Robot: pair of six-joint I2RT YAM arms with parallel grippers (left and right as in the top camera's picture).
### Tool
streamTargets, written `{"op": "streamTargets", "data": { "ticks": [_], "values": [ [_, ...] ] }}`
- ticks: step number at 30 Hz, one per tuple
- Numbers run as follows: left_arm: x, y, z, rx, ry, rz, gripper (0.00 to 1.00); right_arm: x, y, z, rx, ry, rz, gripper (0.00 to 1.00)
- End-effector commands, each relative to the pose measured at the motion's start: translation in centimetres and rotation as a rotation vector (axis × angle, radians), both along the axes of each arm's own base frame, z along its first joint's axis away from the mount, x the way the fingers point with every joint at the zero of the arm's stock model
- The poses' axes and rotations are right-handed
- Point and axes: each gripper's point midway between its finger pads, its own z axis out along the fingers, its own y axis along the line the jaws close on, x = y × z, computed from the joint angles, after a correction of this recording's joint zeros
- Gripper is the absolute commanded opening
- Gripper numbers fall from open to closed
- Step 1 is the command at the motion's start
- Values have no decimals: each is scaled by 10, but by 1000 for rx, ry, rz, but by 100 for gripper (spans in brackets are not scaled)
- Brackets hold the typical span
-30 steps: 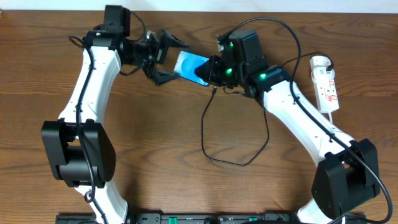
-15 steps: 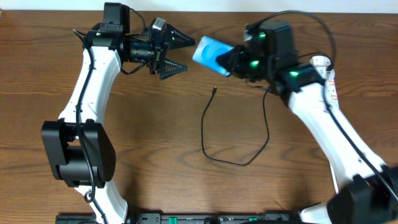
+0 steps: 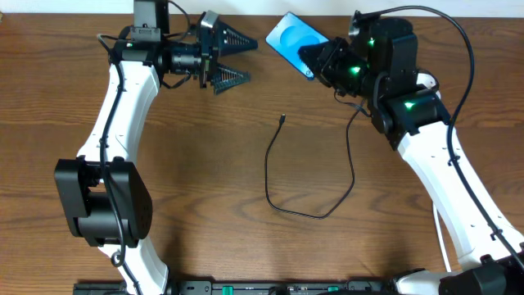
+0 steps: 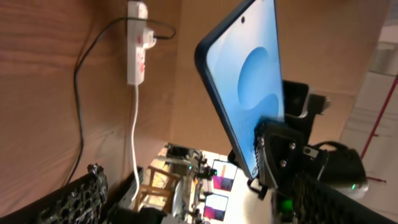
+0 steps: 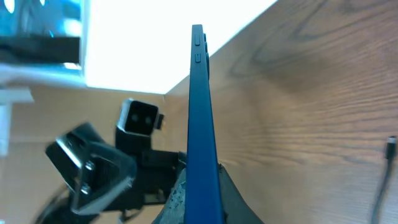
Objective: Plug charger to phone and switch on socket
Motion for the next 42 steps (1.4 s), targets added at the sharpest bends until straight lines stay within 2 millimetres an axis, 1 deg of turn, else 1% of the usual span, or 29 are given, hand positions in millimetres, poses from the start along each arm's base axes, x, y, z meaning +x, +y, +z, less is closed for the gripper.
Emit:
{"op": "streamTargets", "data": {
  "ticks": [1, 3, 5, 8, 10, 14, 17, 21, 28, 33, 34, 42],
  "values": [
    [-1, 0, 19, -24, 32, 10, 94, 2, 2, 12, 110, 65, -104, 1],
    [1, 0, 20, -23, 43, 21, 94, 4, 2, 10, 163, 124, -166, 1],
    [4, 0, 19, -18, 60, 34, 93, 5, 5, 9, 192, 147, -195, 1],
    [5, 1, 18, -12, 88, 48, 89, 5, 16, 10, 195, 133, -183, 1],
    [6, 1, 17, -8, 112, 60, 82, 5, 22, 5, 190, 140, -184, 1],
    [10, 2, 14, 3, 174, 91, 77, 7, 32, -3, 195, 159, -177, 1],
    [11, 3, 12, 8, 199, 106, 76, 11, 41, -7, 214, 165, -168, 1],
    [13, 3, 10, 16, 208, 121, 76, 14, 51, -7, 250, 169, -163, 1],
    [18, 5, 7, 31, 244, 157, 75, 12, 57, -5, 269, 174, -160, 1],
    [19, 5, 7, 30, 265, 167, 74, 12, 57, -5, 270, 176, -161, 1],
    [20, 5, 7, 27, 266, 169, 71, 12, 57, -5, 271, 178, -160, 1],
    [31, 1, 19, 1, 255, 195, 69, 7, 65, -4, 283, 188, -155, 1]
  ]
}}
